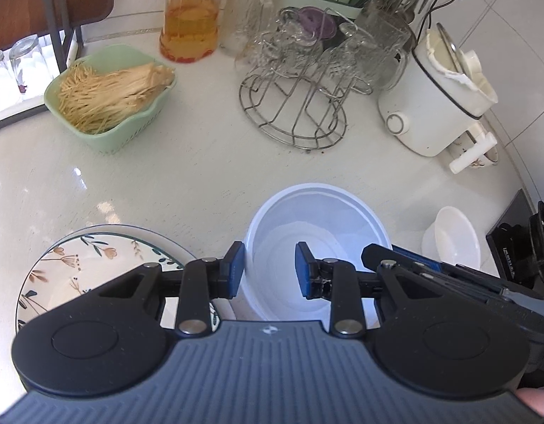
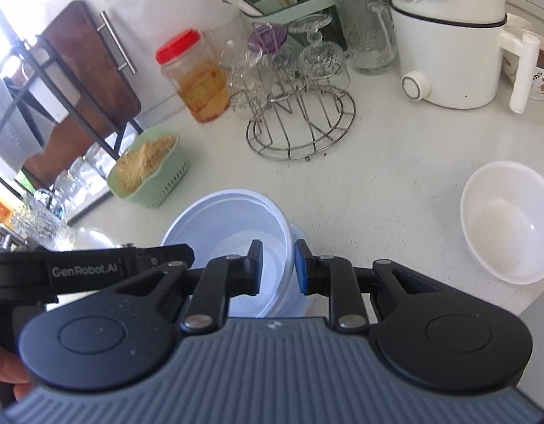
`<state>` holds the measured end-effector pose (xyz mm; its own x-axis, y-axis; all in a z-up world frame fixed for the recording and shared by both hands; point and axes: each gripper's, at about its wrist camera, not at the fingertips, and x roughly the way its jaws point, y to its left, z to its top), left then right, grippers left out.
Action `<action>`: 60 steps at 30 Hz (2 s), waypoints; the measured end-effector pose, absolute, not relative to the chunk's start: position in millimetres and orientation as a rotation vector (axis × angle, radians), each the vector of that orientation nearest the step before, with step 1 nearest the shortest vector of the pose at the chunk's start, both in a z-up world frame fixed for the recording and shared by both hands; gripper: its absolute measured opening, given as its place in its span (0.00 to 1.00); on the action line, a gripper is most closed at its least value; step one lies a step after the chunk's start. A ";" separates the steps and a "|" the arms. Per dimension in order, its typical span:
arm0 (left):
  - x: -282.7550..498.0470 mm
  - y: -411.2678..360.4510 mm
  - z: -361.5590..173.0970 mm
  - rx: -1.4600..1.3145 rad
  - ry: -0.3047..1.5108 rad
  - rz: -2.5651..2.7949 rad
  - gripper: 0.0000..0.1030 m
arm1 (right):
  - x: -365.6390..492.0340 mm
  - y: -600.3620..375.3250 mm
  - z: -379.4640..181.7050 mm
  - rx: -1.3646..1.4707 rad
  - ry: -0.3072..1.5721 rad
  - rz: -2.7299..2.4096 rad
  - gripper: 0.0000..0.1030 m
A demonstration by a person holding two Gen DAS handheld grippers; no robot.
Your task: Organize plates and bowls
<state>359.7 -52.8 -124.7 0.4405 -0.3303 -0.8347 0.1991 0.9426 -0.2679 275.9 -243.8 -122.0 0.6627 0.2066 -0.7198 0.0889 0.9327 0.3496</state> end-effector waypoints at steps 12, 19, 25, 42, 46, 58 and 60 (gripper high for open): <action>359.1 -49.4 -117.9 -0.109 1.072 -0.330 0.41 | 274.6 -243.3 -117.2 0.353 0.828 0.029 0.51; 356.9 -44.1 -93.3 -0.098 1.027 -0.356 0.41 | 265.6 -247.2 -94.6 0.335 0.752 0.006 0.51; 351.3 -46.6 -64.1 -0.085 0.972 -0.394 0.41 | 252.0 -249.4 -68.0 0.318 0.672 -0.008 0.51; 331.4 -41.2 -15.1 -0.097 0.857 -0.443 0.41 | 219.7 -254.0 -21.5 0.295 0.545 -0.036 0.51; 331.1 -44.0 -11.9 -0.102 0.851 -0.452 0.41 | 217.0 -256.3 -19.6 0.291 0.532 -0.046 0.51; 333.0 -63.7 -13.5 -0.088 0.857 -0.490 0.41 | 209.6 -271.3 -19.5 0.297 0.525 -0.093 0.51; 333.6 -67.8 -14.7 -0.085 0.862 -0.498 0.41 | 208.5 -273.6 -20.5 0.294 0.524 -0.100 0.51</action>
<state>333.6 -67.8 -14.7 0.5440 -0.4531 -0.7062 0.3854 0.8826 -0.2693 208.5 -273.6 -20.5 0.8620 -0.0194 -0.5065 0.1689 0.9531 0.2510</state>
